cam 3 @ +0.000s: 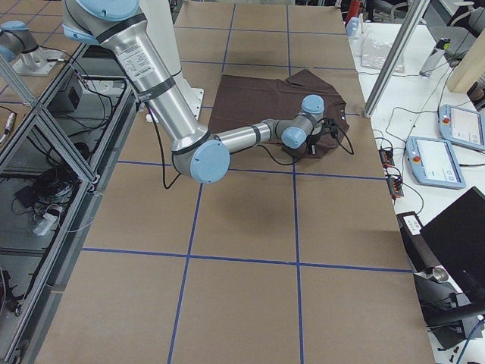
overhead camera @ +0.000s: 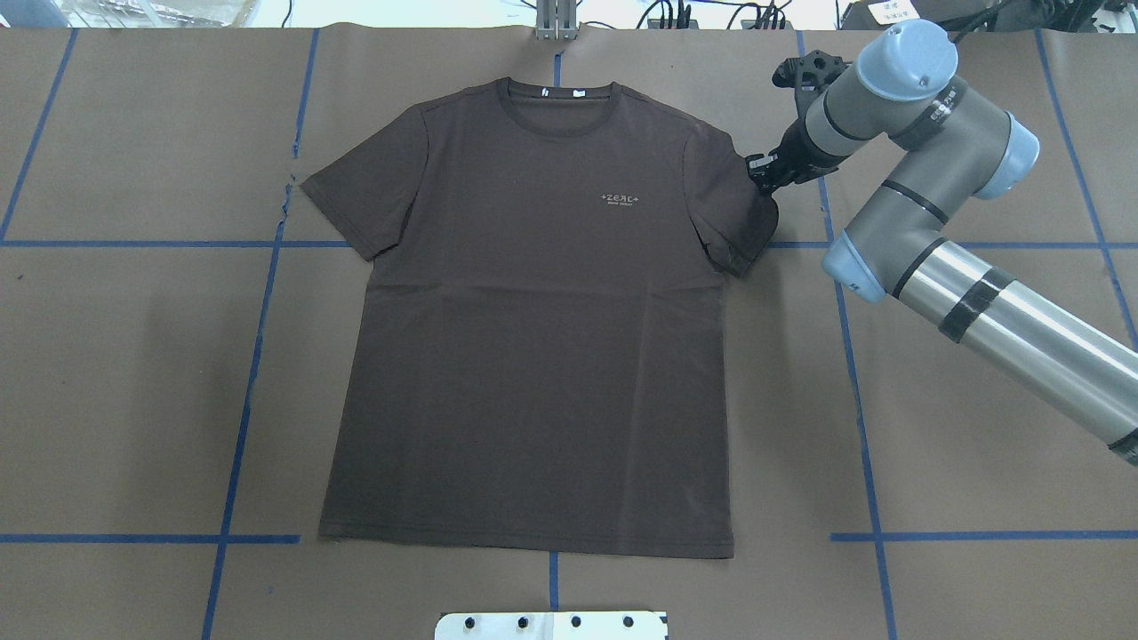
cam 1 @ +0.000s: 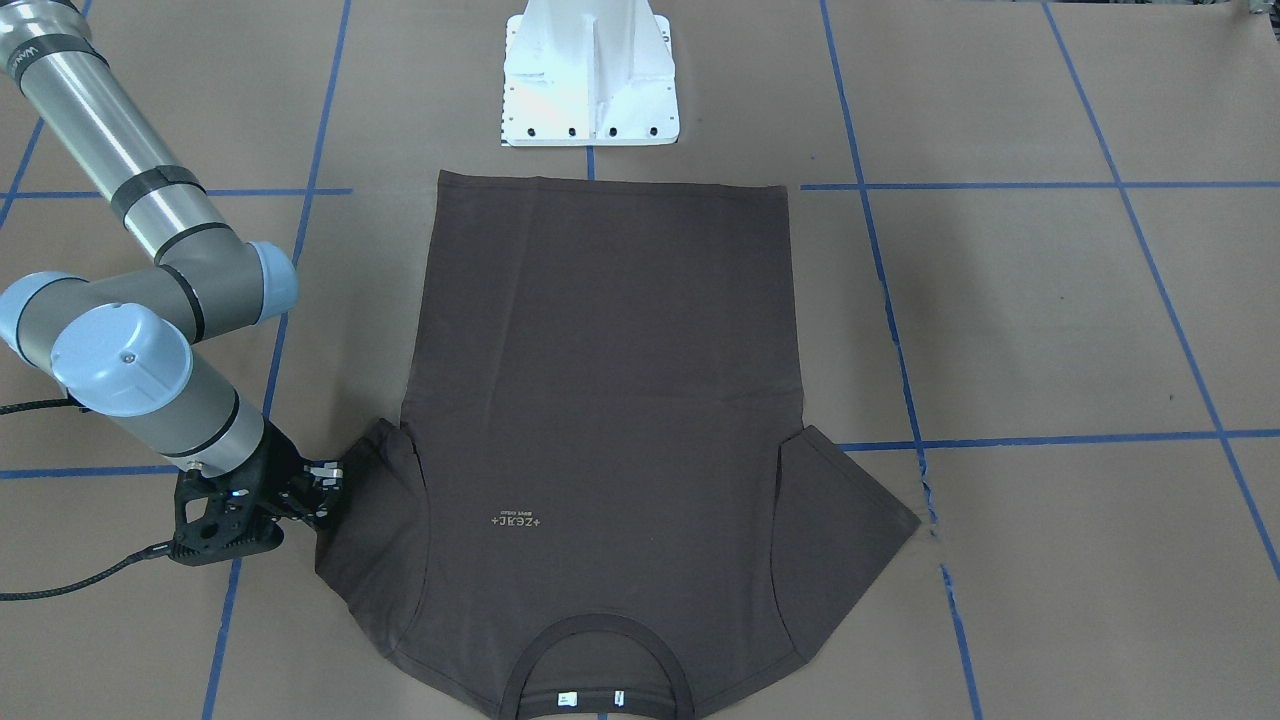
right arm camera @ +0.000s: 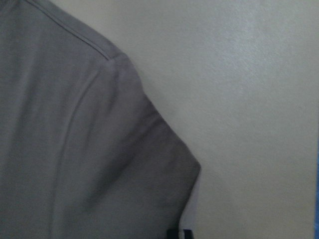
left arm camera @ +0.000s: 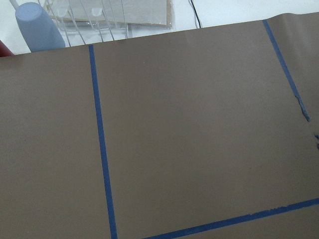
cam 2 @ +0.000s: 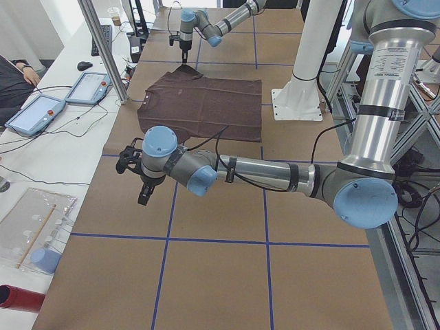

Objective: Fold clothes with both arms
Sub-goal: 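Move the right gripper to the sleeve nearest it and grasp it, then fold the grasped sleeve inward toward the collar with the right gripper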

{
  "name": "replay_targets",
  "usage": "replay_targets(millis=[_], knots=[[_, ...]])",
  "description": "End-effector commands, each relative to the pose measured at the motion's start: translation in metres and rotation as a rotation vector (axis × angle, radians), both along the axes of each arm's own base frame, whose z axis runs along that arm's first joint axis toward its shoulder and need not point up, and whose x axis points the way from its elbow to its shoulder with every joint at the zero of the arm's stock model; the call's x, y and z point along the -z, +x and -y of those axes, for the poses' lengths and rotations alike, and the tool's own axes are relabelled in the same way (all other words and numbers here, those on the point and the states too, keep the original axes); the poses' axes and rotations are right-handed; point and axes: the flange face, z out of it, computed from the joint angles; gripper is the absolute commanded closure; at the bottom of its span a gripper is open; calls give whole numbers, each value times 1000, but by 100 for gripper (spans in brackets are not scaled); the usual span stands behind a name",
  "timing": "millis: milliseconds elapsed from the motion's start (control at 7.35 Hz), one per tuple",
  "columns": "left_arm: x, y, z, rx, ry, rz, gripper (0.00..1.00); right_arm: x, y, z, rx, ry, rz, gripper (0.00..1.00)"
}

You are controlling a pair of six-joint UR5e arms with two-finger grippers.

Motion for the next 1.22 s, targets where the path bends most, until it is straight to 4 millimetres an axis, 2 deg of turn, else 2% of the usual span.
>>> replay_targets(millis=[0, 136, 408, 544, 680, 817, 1089], knots=[[-2, 0, 0, -2, 0, 1, 0, 75, -18, 10, 6, 77, 51, 100], [-2, 0, 0, -3, 1, 2, 0, 97, -37, 6, -2, 127, 48, 100], [0, -1, 0, -2, 5, 2, 0, 146, -104, -6, -32, 212, 11, 100], [1, -1, 0, 0, 5, 0, 0, 149, -122, -10, -41, 229, -11, 100], [2, -1, 0, 2, 4, -1, 0, 150, -130, -14, -43, 237, -18, 55], [2, -1, 0, 5, 0, -2, 0, 151, -134, -17, -49, 245, -21, 1], [4, 0, 4, 4, 4, -1, 0, 151, -134, -17, -48, 249, -23, 0]])
